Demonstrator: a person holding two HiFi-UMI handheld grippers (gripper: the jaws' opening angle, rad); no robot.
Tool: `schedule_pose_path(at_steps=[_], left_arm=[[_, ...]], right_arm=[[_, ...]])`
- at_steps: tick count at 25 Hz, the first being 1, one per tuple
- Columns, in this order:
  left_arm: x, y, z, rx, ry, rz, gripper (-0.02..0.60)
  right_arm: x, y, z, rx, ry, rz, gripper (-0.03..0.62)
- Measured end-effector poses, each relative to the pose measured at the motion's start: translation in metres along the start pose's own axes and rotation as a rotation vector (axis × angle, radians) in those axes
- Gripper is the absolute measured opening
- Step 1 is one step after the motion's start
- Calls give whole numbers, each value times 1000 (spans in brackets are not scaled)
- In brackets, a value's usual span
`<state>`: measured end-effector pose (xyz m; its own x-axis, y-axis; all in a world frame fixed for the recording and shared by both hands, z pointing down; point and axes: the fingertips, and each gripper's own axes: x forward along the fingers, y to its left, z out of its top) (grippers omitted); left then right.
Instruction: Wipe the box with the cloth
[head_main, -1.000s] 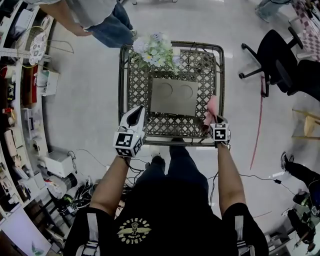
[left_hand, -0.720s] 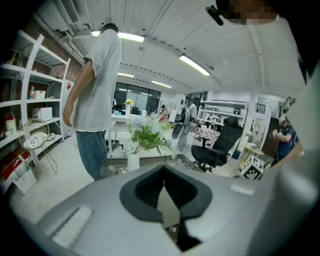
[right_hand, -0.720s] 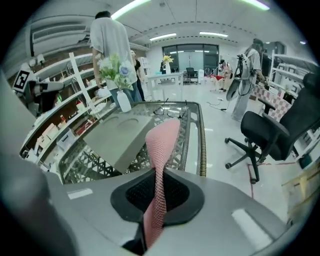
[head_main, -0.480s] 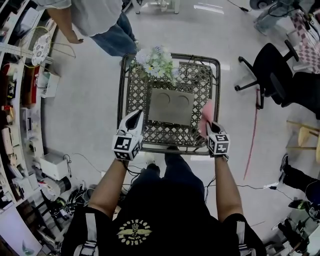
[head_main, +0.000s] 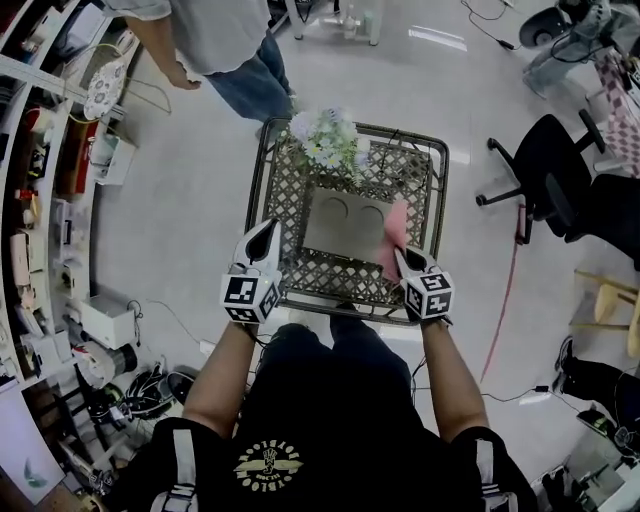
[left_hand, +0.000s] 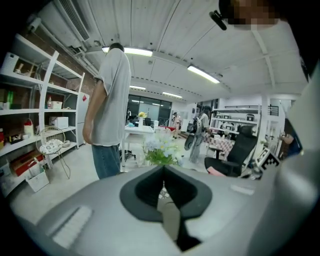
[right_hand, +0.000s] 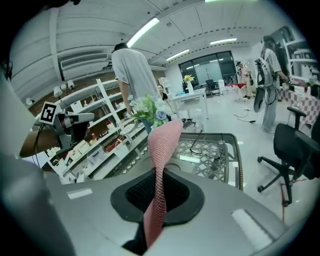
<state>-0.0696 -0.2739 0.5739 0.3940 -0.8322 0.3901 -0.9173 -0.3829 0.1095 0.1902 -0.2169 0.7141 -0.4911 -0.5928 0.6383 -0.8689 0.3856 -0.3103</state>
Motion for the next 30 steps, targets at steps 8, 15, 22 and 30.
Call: schedule_pose_path(at_steps=[8,15,22,30], left_arm=[[-34,37,15,-10,-35,47,0],[-46,83,8,-23,-22,23,0],[-47,126,5,-19,-5,-46,0],[-38,145,9,-28,17,-110,0]], right_arm=[[69,70,27,-28,33,114,23],[148,109,33,-34,106,89,23],[220,120,27,9,172,4,22],[254,106,14,6,245,-150,23]])
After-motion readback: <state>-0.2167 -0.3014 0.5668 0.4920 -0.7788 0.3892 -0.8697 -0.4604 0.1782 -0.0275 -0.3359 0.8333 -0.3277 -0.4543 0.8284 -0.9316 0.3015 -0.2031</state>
